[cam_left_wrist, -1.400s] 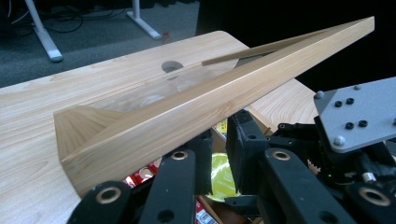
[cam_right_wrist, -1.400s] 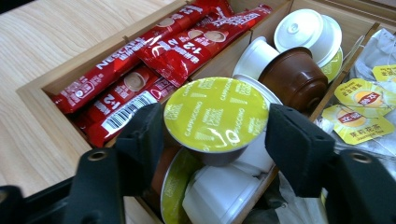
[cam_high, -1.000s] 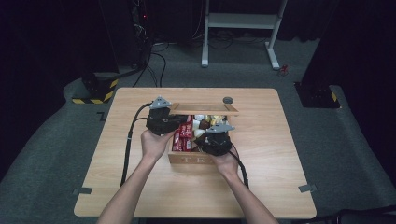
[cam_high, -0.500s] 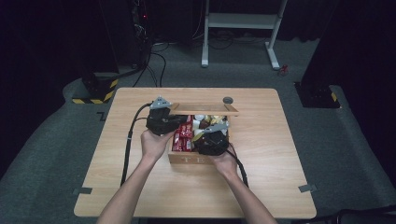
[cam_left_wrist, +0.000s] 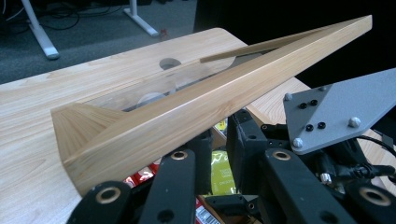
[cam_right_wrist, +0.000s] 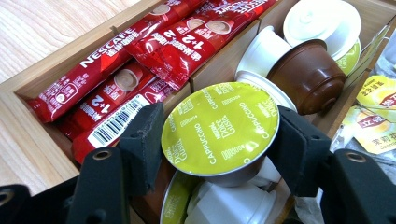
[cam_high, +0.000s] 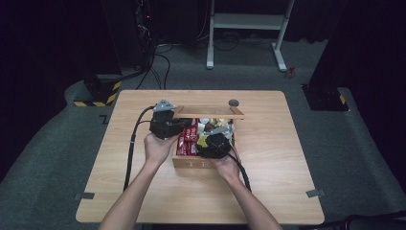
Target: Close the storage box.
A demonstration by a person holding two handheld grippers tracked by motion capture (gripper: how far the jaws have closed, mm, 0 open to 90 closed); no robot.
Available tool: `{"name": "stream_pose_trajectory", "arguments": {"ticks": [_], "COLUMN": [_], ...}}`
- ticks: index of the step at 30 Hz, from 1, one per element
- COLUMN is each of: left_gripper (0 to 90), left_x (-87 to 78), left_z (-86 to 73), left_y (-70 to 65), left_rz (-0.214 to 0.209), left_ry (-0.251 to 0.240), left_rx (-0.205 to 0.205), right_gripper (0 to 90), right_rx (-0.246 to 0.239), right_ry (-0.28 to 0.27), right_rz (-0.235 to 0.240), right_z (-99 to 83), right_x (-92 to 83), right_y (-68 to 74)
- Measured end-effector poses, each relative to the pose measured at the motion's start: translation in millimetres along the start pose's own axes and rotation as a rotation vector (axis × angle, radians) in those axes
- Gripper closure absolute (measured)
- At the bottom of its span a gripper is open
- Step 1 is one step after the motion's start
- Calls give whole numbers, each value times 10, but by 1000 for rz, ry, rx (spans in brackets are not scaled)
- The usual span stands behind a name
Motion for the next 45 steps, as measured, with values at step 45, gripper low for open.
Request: {"name": "stream_pose_trajectory", "arguments": {"ticks": [45], "left_gripper": [832], "left_x": [0], "left_z": [-56], "left_y": [-1], "left_rz": [-1], "left_ry": [-6], "left_rx": [3], "right_gripper": [396], "right_rx": [164], "right_ry": [-174], "right_rz": [23], "right_z": [-140], "right_x": [-687], "right_y": [-601]}}
Point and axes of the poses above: each handheld gripper's, and its own axes: x roughly forward along the jaws, z roughly out of its top, y roughly to its left, the point moved 3 cm from there along x, roughly forward along the jaws, and after that the axes turned 14 degrees about -z, right-handed, at the moved point
